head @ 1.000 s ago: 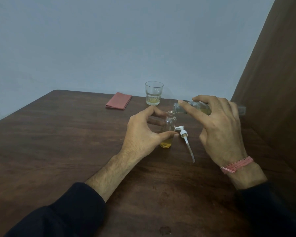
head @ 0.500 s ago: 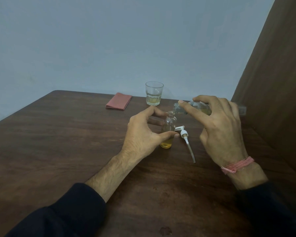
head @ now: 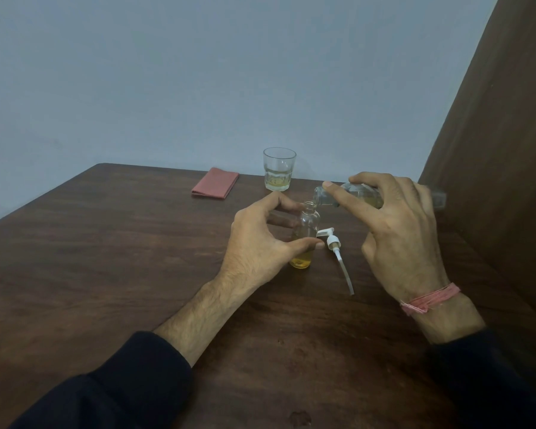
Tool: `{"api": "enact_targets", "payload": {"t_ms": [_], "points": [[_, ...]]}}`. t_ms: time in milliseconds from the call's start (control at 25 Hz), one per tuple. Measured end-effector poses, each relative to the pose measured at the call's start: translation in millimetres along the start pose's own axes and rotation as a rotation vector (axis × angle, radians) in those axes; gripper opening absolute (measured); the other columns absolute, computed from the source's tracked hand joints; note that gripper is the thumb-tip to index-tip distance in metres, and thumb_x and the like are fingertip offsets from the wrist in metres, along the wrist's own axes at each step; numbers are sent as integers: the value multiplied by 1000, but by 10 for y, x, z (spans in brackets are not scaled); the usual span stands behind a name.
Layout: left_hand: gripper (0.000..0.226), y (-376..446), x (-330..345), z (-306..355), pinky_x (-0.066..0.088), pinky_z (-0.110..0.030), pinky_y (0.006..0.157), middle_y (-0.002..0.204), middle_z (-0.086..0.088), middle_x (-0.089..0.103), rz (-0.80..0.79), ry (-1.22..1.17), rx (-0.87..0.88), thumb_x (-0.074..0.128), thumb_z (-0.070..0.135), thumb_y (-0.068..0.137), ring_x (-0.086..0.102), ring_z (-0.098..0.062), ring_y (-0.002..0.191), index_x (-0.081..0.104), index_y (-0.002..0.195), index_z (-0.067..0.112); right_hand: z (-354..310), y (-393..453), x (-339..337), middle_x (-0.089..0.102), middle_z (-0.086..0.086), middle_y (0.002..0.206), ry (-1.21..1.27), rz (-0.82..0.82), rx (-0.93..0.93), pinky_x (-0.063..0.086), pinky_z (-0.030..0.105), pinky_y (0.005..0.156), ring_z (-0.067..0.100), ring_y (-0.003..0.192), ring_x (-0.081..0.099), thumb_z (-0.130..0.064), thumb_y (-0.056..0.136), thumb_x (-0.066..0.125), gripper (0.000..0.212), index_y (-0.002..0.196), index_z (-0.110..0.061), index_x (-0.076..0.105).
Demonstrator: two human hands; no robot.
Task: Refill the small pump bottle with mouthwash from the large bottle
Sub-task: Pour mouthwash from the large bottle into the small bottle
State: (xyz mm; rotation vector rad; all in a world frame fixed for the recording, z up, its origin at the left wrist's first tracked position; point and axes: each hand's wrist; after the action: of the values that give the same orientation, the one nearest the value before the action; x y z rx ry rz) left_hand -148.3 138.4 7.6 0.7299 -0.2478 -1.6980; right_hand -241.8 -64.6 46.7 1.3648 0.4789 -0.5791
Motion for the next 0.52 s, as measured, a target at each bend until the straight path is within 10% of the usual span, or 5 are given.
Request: {"api": "enact_targets", "payload": {"t_ms": [520], "points": [[57,1,2,-6,69,-32,88,117,24,81,-1,-2,13,110,46,66,80,5,100,74,109,39,-2,0,1,63,15,141,-3,0,-4,41,58,103,40,123,57,21,69,69,96,153,-27,63]]}}
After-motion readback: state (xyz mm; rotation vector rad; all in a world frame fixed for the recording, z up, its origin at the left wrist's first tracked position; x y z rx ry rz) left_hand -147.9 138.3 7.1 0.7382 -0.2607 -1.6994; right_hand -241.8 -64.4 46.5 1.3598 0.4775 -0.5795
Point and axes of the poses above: each hand's wrist, its own y-axis towards the middle knuckle, its own x-axis out of the palm, z = x × y
